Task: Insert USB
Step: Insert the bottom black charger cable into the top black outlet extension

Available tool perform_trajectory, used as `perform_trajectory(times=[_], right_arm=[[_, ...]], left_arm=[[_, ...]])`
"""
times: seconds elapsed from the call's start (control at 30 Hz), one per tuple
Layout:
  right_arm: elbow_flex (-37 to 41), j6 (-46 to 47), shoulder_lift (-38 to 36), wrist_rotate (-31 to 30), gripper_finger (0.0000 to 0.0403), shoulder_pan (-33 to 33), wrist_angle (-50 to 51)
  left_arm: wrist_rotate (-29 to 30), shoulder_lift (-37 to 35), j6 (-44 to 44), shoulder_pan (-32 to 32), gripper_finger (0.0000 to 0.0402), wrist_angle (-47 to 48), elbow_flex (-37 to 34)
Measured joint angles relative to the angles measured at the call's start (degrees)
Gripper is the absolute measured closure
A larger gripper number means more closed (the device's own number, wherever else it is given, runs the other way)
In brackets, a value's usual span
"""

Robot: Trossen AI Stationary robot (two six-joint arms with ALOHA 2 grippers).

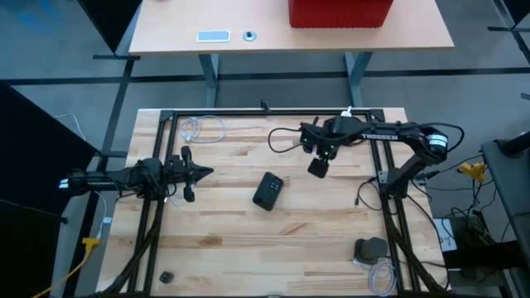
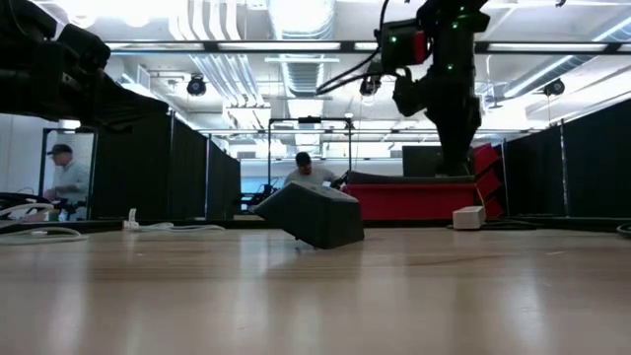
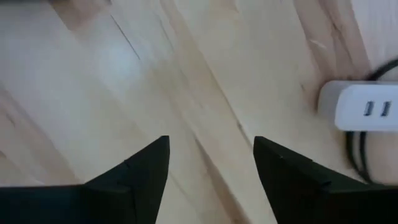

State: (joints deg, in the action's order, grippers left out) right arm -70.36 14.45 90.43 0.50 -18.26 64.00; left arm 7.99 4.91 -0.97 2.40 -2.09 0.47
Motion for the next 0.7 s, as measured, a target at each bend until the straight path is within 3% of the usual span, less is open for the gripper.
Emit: perform_trajectory(times=[0.2,0.5,0.7], right_arm=[[-1.1,13.1,0.7,-0.4,0.0183,-0.1,-0.5],[0.7,9.6,1.6,-0.6,0.0197,1.6,-1.2],[5.7,12.9,1.6,1.1,0.0187,2.4,-1.2]], left_arm=[[0.0,0.0,0.0,0.0,0.0402,0.0,0.0],[0.0,0.0,0.0,0.0,0.0402,0.0,0.0],[0.0,0.0,0.0,0.0,0.0402,0.0,0.0]])
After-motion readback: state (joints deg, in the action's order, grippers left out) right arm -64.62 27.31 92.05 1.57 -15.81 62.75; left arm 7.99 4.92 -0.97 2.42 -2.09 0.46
